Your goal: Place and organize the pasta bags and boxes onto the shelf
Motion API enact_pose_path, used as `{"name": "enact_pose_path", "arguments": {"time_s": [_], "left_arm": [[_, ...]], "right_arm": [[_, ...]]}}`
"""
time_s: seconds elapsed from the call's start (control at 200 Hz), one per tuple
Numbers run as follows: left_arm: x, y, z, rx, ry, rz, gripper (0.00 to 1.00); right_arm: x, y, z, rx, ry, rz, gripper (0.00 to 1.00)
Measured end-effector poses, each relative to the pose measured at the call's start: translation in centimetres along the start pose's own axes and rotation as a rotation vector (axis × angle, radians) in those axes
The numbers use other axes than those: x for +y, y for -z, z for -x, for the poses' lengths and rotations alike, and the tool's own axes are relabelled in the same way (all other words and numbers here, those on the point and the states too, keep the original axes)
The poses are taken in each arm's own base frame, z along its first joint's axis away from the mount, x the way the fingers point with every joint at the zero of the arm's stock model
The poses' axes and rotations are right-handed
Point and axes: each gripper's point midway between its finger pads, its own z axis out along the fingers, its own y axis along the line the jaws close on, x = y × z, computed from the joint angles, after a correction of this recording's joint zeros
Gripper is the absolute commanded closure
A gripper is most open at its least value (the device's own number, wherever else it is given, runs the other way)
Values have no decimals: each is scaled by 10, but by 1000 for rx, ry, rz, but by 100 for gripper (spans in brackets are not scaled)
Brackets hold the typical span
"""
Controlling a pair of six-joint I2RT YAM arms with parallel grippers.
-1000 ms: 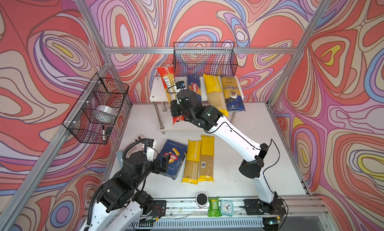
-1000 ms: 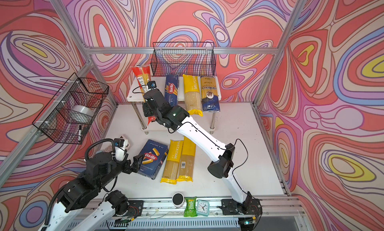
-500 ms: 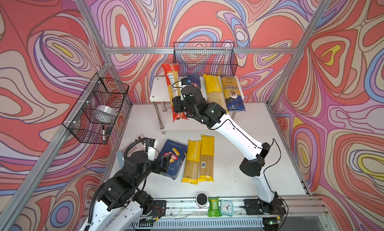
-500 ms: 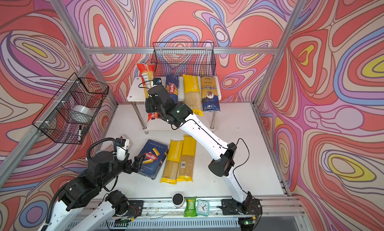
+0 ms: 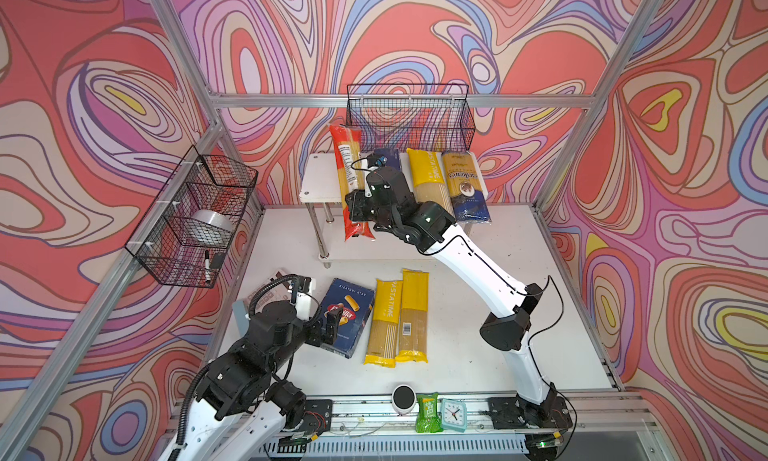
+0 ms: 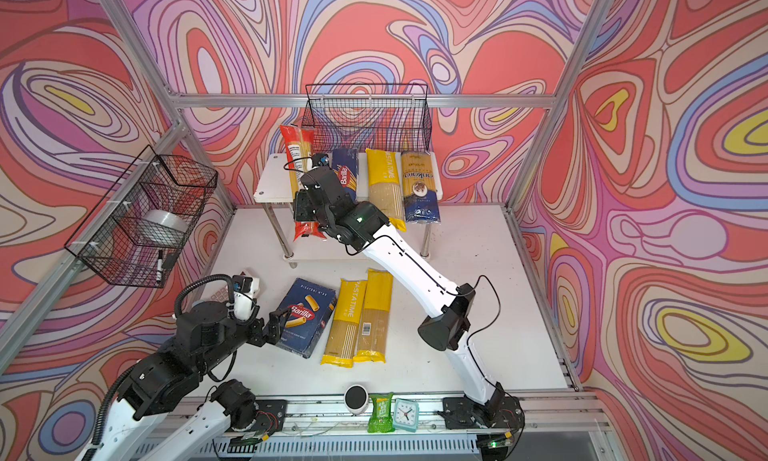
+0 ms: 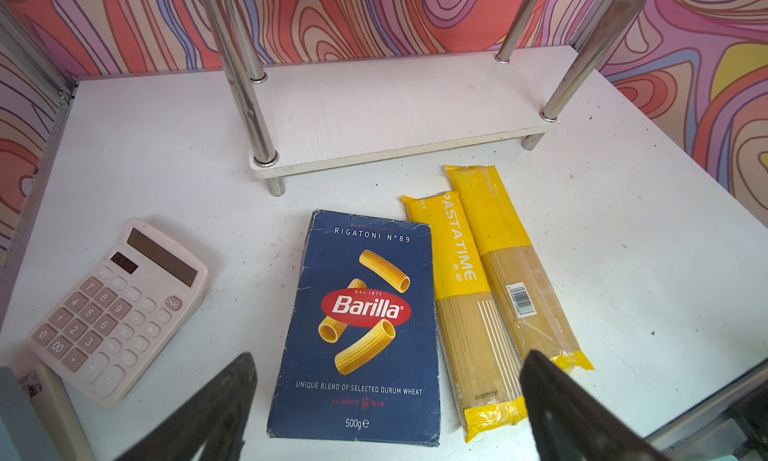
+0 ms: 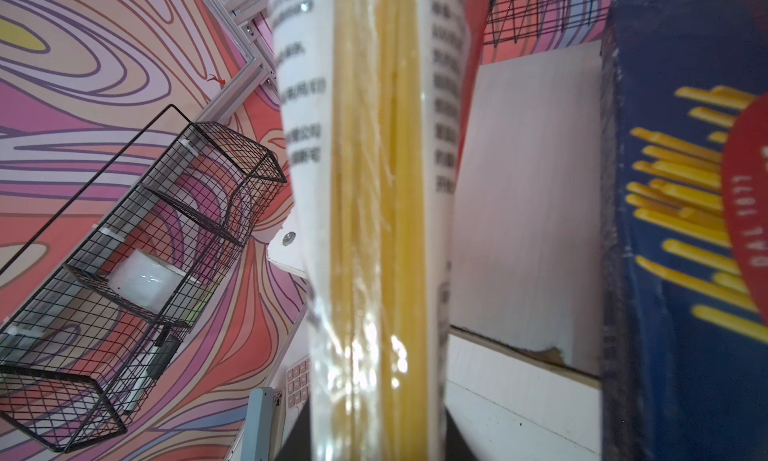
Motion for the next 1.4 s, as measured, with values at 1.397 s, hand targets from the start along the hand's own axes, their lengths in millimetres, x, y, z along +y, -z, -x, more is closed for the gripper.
{"name": "enact_pose_path", "arguments": {"time_s": [1.397], "left_arm": [[-3,24,48,-21,29,28,0]], "right_arm": [[-44,187,-112,236,306,171,38]]}}
